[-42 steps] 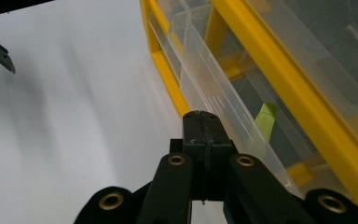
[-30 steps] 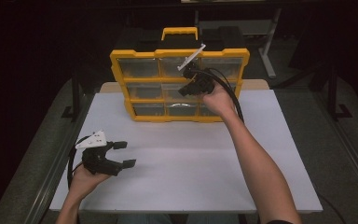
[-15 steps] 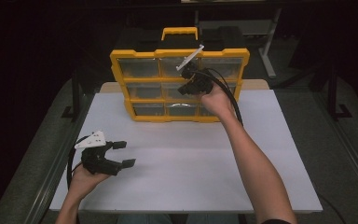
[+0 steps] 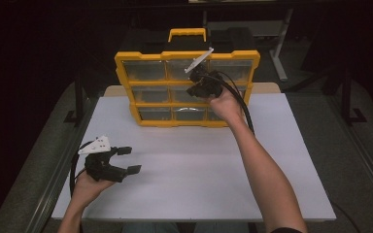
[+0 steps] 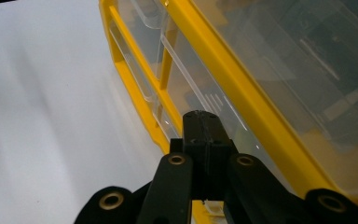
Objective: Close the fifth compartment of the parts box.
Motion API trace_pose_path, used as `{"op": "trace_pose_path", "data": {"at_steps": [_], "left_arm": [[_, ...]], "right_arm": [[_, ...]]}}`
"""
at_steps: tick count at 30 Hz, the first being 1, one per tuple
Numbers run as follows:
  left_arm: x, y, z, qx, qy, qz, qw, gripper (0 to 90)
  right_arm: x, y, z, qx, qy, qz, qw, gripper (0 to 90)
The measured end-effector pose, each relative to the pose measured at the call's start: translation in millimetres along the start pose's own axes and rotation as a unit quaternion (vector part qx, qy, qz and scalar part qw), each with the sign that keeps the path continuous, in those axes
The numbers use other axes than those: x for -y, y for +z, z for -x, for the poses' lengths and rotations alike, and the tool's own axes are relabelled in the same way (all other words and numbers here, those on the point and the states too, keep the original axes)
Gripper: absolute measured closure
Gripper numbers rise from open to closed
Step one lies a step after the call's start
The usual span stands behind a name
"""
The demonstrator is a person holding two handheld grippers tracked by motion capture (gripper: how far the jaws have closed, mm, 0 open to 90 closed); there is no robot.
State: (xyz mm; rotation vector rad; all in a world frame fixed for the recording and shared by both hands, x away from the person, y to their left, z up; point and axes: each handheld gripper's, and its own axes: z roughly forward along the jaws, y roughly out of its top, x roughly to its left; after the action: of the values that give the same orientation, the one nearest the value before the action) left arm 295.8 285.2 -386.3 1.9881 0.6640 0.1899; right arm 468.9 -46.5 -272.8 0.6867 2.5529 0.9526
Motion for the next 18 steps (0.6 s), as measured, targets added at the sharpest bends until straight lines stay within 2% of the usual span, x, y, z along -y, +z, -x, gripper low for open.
{"op": "trace_pose_path", "data": {"at_steps": [3, 7, 10, 12, 14, 17, 18], "left_arm": [[-0.1, 0.2, 0.7, 0.001, -0.003, 0.000, 1.0000, 17.6], [0.2, 1.1, 0.7, 0.001, -0.005, -0.001, 1.0000, 17.6], [0.6, 2.4, 0.0, 0.002, -0.005, -0.005, 1.0000, 17.6], [1.1, 3.7, 0.4, 0.002, -0.006, -0.005, 1.0000, 17.6], [1.1, 3.7, 0.2, 0.003, -0.006, -0.007, 0.9999, 17.5], [0.9, 3.2, 0.1, 0.001, -0.006, -0.011, 0.9999, 17.5], [1.1, 3.5, -0.1, 0.001, -0.007, -0.009, 0.9999, 17.4]], "right_arm": [[1.4, -1.1, 1.1, 0.000, -0.005, 0.003, 1.0000, 88.9], [7.5, -5.4, 1.1, -0.032, 0.004, 0.021, 0.9992, 86.2], [16.3, -6.8, 0.3, -0.066, 0.017, 0.037, 0.9970, 84.2], [22.2, -7.2, 1.0, -0.071, 0.018, 0.044, 0.9963, 83.1], [29.4, -8.4, 1.6, -0.087, 0.028, 0.052, 0.9945, 80.3], [41.6, -11.4, 1.6, -0.097, 0.035, 0.069, 0.9922, 74.4], [46.2, -12.7, 1.2, -0.100, 0.042, 0.073, 0.9913, 68.9]]}}
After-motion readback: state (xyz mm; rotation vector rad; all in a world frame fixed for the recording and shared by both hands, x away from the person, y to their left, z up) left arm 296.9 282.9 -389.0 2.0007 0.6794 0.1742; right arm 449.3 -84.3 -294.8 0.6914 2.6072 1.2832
